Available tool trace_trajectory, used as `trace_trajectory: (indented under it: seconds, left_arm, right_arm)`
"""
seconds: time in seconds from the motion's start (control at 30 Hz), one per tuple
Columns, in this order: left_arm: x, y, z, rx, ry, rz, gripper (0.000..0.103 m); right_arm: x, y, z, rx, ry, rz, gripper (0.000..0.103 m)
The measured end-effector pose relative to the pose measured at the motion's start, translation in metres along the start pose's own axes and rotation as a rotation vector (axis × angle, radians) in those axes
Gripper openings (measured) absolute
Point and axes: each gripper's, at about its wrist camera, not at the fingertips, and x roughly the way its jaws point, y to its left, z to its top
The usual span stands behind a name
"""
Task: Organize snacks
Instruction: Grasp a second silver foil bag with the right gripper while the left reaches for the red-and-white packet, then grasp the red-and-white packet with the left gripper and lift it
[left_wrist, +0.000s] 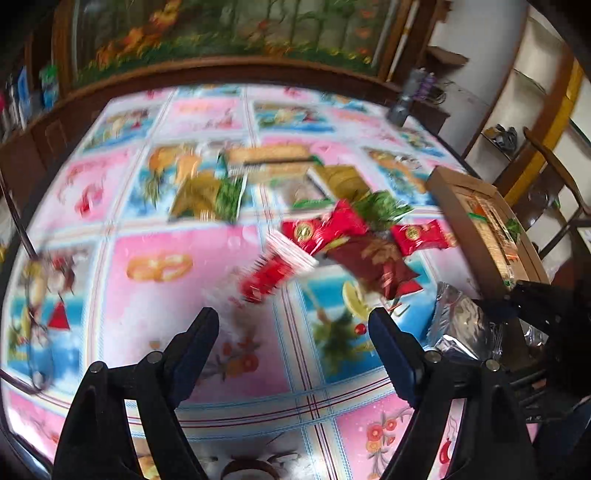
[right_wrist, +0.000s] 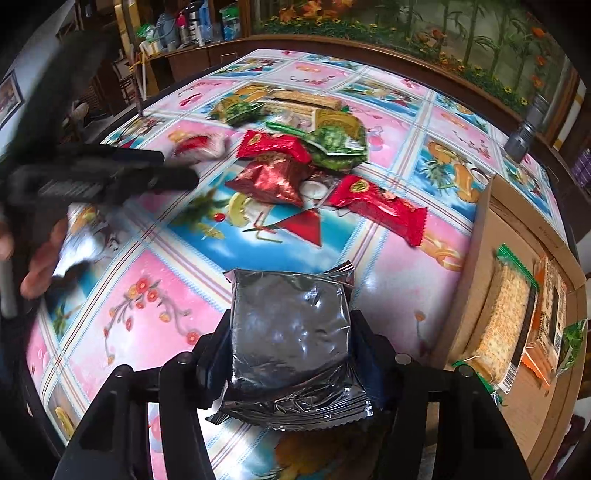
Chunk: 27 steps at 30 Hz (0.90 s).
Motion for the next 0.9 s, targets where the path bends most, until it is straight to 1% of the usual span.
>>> trace_trajectory:
  seconds: [0.07, 0.13, 0.17, 0.23, 0.27, 0.33, 0.4, 0.43, 0.5, 0.57, 0.63, 0.7, 0.73, 0.77, 0.9]
  left_arm:
    - [-0.001, 0.004, 0.0, -0.011, -0.012, 0.029, 0.083]
    - [0.005, 0.011, 0.002, -0.049, 0.007, 0.036, 0.083]
    - [0.008, 0.013, 0.004, -0.07, 0.009, 0.054, 0.083]
    - [0.011, 0.014, 0.009, -0.077, 0.004, 0.06, 0.083]
    - [0.013, 0.01, 0.011, -0.067, 0.0, 0.056, 0.083]
    - [0.015, 0.004, 0.012, -0.032, -0.002, 0.071, 0.083]
    - [0.025, -0.006, 0.014, 0.029, 0.015, 0.099, 0.084]
    - [0.032, -0.011, 0.015, 0.054, 0.029, 0.128, 0.084]
    - [0.041, -0.017, 0.014, 0.083, 0.047, 0.158, 0.084]
    - [0.044, -0.02, 0.015, 0.09, 0.034, 0.172, 0.084]
    - [0.043, -0.022, 0.015, 0.09, 0.022, 0.167, 0.072]
    - [0.04, -0.02, 0.015, 0.073, 0.015, 0.143, 0.045]
    - [0.039, -0.021, 0.015, 0.077, 0.013, 0.149, 0.04]
    - [0.038, -0.021, 0.015, 0.078, 0.009, 0.151, 0.036]
    - [0.037, -0.021, 0.014, 0.067, 0.008, 0.152, 0.036]
  right_arm:
    - [0.0, 0.0, 0.001, -0.001, 0.001, -0.003, 0.064]
    - [0.001, 0.0, 0.001, 0.001, 0.002, -0.005, 0.064]
    - [0.001, 0.0, 0.001, 0.003, 0.002, -0.007, 0.064]
    - [0.001, 0.001, 0.001, 0.002, 0.003, -0.014, 0.064]
    - [0.001, 0.001, 0.001, 0.002, 0.003, -0.018, 0.064]
    - [0.001, 0.003, 0.001, -0.002, -0.001, -0.027, 0.064]
    - [0.0, 0.005, 0.001, -0.007, -0.005, -0.033, 0.064]
    - [0.0, 0.006, 0.001, -0.007, -0.008, -0.036, 0.064]
    - [-0.001, 0.009, 0.0, -0.021, -0.018, -0.044, 0.063]
    - [-0.001, 0.011, 0.0, -0.026, -0.022, -0.043, 0.063]
    - [-0.001, 0.011, 0.0, -0.028, -0.026, -0.038, 0.063]
    - [-0.002, 0.01, 0.001, -0.017, -0.031, -0.03, 0.063]
    - [-0.002, 0.01, 0.001, -0.012, -0.034, -0.031, 0.063]
    - [-0.004, 0.008, 0.001, -0.003, -0.04, -0.03, 0.063]
    - [-0.008, 0.002, 0.002, 0.022, -0.054, -0.021, 0.063]
